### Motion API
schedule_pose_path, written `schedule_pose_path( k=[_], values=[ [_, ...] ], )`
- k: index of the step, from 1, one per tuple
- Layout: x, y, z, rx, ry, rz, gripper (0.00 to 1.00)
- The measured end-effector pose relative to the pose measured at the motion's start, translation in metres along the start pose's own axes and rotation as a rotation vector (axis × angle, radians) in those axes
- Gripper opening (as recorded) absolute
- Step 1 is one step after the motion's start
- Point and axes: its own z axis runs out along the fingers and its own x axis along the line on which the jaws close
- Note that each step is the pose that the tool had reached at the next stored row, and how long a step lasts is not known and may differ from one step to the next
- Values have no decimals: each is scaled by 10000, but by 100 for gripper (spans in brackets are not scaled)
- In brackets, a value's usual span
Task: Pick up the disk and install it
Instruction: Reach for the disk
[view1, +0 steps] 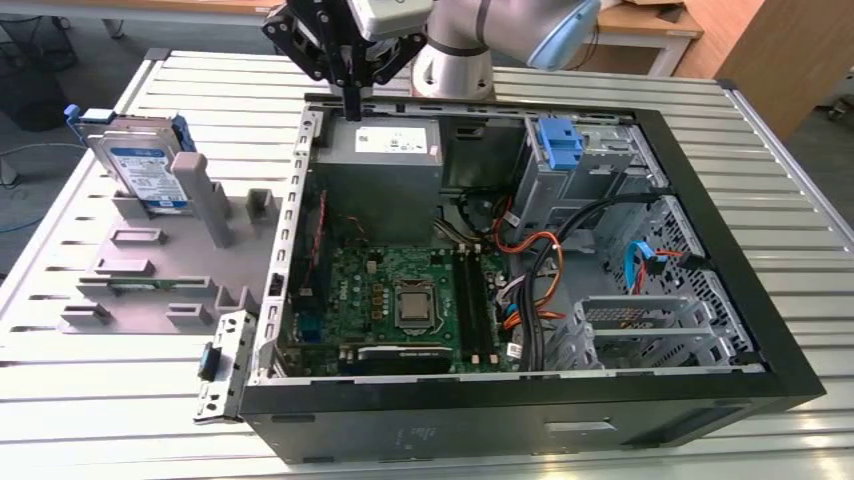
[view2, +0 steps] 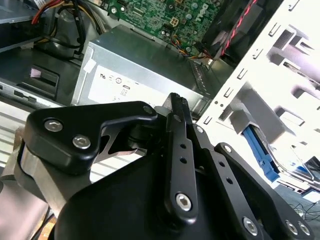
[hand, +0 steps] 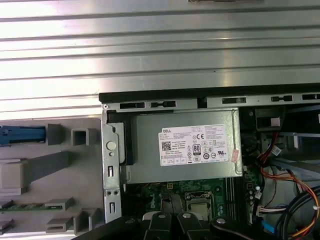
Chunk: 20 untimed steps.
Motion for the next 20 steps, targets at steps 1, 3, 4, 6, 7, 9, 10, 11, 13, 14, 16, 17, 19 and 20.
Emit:
schedule_pose_path(
  k=[1, 3, 4, 6, 7, 9, 10, 11, 13, 14, 16, 17, 19, 20],
  values=[
    [18, -1, 0, -1, 0, 0, 11],
    [58, -4, 0, 0, -1, -1, 11],
    [75, -6, -1, 0, 0, 0, 11],
    [109, -8, -2, 0, 0, 1, 11],
    [128, -10, -1, 0, 0, 1, 11],
    [164, -12, -2, 0, 0, 0, 11],
    [182, -14, -3, 0, 1, 0, 11],
    [200, -15, -3, 0, 1, -1, 11],
    [236, -18, -3, 0, 0, -1, 11],
    [254, -19, -3, 0, 0, 0, 11],
    [291, -22, -4, 0, 0, 1, 11],
    [309, -23, -4, 0, 0, 0, 11],
    [345, -26, -5, 0, 0, 0, 11],
    [365, -28, -5, 0, 0, 0, 11]
  ],
)
